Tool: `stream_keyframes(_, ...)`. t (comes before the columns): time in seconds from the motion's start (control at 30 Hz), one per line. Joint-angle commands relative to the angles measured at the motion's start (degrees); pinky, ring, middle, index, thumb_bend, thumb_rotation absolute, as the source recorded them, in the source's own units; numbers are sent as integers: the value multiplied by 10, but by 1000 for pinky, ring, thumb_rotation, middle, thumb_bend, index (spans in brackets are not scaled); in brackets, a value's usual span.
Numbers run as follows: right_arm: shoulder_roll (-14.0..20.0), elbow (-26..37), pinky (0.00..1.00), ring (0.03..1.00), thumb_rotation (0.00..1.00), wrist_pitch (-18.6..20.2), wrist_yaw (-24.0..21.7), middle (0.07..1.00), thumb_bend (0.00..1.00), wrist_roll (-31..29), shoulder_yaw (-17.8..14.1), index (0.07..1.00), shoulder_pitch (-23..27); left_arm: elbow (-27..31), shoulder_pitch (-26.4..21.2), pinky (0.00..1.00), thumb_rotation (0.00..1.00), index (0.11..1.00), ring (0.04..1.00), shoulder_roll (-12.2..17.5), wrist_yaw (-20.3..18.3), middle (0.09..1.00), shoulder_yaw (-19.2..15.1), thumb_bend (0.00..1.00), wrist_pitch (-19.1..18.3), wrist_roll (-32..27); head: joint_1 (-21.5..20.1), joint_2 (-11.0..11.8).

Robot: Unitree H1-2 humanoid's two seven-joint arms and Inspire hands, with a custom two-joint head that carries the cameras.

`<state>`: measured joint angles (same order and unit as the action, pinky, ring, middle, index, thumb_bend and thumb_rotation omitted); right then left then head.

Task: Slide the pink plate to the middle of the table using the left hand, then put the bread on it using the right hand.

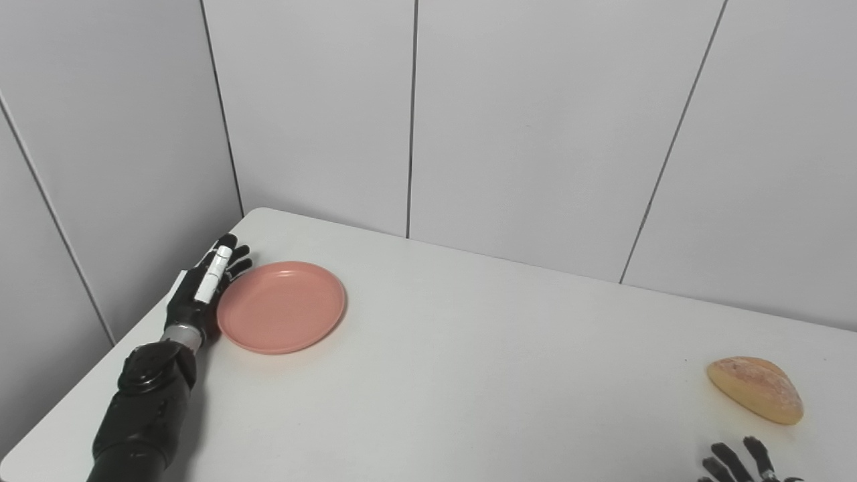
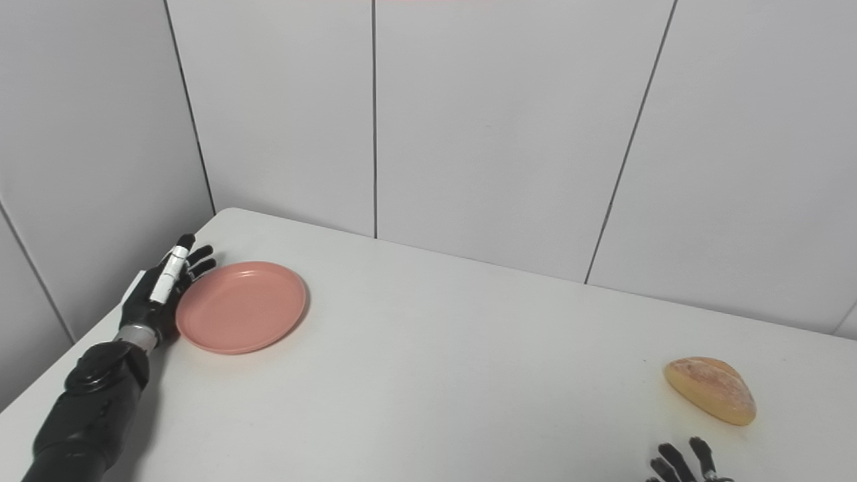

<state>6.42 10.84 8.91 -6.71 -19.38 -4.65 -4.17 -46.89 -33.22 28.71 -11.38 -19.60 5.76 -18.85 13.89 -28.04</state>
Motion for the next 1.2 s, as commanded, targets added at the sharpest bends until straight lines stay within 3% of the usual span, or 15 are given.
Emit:
stream_keyframes(0.0, 5, 5, 902, 909, 1000, 29, -1, 904, 747, 0, 1, 993, -13, 3, -12, 917, 714, 935, 860, -6, -16, 859, 5, 836, 14, -4, 0, -1)
stream_keyframes(0.27, 7, 8, 895, 900, 1000, 33, -2, 899, 765, 2, 3, 992, -15, -6, -9, 846, 712, 922, 863, -18, -32, 872, 28, 887, 29, 5, -1, -2)
stream_keyframes(0.5, 8, 8, 884, 890, 1000, 37, -2, 894, 761, 3, 5, 987, -15, -18, -10, 858, 699, 921, 863, -24, -38, 864, 38, 954, 37, 0, -2, -2)
stream_keyframes(0.63, 7, 11, 881, 888, 1000, 43, 0, 896, 741, 4, 6, 982, -15, 26, 4, 868, 715, 945, 879, -33, -37, 869, 41, 903, 20, -2, -2, -2)
stream_keyframes(0.83, 8, 8, 870, 881, 1000, 44, 0, 893, 744, 11, 10, 988, -14, 33, 11, 860, 723, 947, 868, -32, -52, 889, 51, 897, 12, 0, -3, 0)
stream_keyframes(1.17, 5, 9, 857, 873, 1000, 46, 0, 889, 740, 17, 13, 985, -13, 86, 28, 767, 714, 921, 824, -56, -41, 835, 69, 876, -1, 8, -5, 2)
